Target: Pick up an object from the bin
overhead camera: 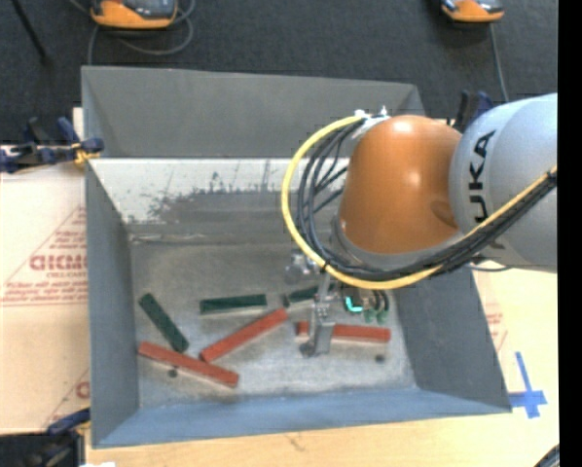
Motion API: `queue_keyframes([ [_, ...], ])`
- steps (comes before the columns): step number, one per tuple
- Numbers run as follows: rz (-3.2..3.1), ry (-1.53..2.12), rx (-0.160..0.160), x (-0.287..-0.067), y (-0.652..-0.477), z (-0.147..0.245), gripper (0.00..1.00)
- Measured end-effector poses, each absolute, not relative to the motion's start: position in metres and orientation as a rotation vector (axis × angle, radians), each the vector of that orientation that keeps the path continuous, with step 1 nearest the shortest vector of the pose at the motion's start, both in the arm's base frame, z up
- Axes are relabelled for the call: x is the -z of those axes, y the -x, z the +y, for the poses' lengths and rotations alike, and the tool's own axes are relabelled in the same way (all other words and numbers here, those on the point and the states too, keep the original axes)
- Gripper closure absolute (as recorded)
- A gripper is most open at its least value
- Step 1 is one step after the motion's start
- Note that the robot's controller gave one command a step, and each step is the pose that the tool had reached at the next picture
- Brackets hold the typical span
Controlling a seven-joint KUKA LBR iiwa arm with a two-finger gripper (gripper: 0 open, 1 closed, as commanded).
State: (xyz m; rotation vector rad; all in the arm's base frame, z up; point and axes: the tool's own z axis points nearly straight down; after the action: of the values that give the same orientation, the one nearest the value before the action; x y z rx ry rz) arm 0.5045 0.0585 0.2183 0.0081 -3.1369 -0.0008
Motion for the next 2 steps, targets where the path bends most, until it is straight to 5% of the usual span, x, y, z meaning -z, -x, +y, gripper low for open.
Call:
queue_keyframes([
  [1, -3.151, -0.049, 0.002, -0.069, -0.502, 0.036, 0.0],
  [2, -3.122, -0.395, -0.001, -0.071, -0.533, 0.055, 0.0],
])
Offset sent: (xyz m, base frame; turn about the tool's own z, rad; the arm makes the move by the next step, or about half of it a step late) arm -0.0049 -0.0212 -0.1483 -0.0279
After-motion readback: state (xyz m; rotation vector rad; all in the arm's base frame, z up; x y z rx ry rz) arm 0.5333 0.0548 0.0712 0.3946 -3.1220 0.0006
